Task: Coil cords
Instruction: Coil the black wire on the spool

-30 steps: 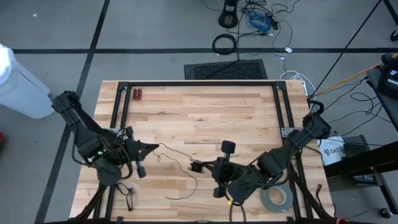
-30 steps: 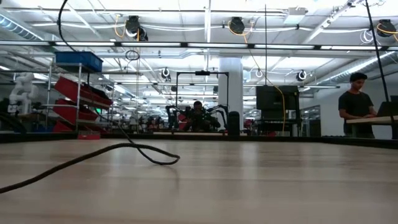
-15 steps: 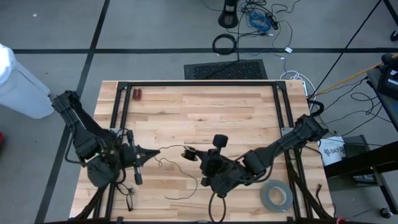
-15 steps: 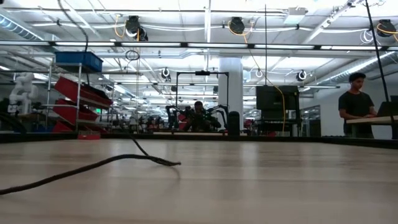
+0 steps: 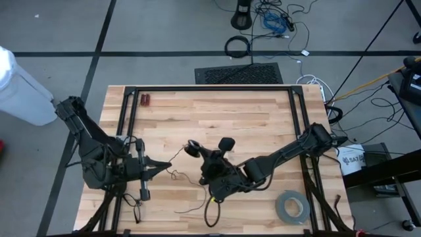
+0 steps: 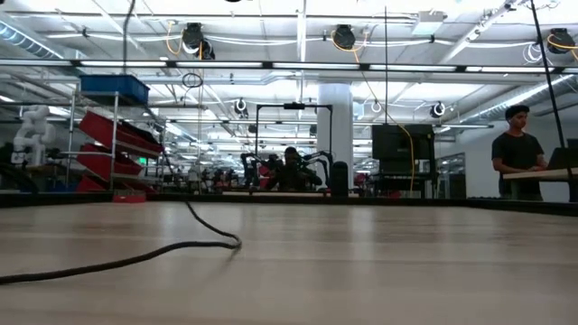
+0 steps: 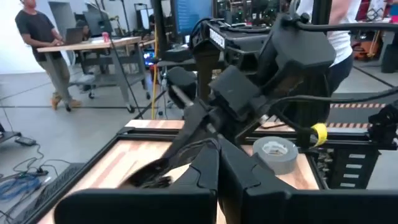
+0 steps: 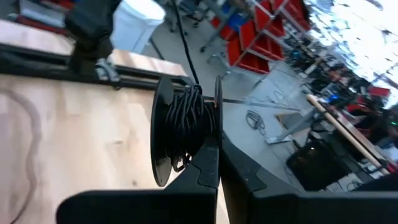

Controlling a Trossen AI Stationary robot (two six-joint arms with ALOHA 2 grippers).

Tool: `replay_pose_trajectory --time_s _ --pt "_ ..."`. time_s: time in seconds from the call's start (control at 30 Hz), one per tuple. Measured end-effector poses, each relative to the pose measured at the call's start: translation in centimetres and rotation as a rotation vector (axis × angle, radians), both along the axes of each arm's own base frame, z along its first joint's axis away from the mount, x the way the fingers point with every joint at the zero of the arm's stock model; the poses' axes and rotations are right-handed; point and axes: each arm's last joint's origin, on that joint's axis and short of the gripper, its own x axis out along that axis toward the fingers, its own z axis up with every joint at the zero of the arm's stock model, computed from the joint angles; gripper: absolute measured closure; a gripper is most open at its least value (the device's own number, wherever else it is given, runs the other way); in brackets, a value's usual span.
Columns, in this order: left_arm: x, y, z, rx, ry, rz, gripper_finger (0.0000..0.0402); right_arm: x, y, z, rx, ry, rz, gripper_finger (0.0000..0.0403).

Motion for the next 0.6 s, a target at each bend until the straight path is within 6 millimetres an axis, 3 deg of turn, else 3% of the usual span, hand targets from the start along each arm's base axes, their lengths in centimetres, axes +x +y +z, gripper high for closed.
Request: replay_pose_trajectory --time_s 0.3,0.6 --pt "2.6 -0.6 -1.4 0.059 0.03 -0.021 0.0398 1.4 -1.3 0.5 0.016 -0.077 -0.032 0.0403" --pt "5.0 -0.7 -3.2 0.104 0.089 -0.024 0.0398 1.5 -1.2 0.7 0.002 -0.077 -0.009 0.0403"
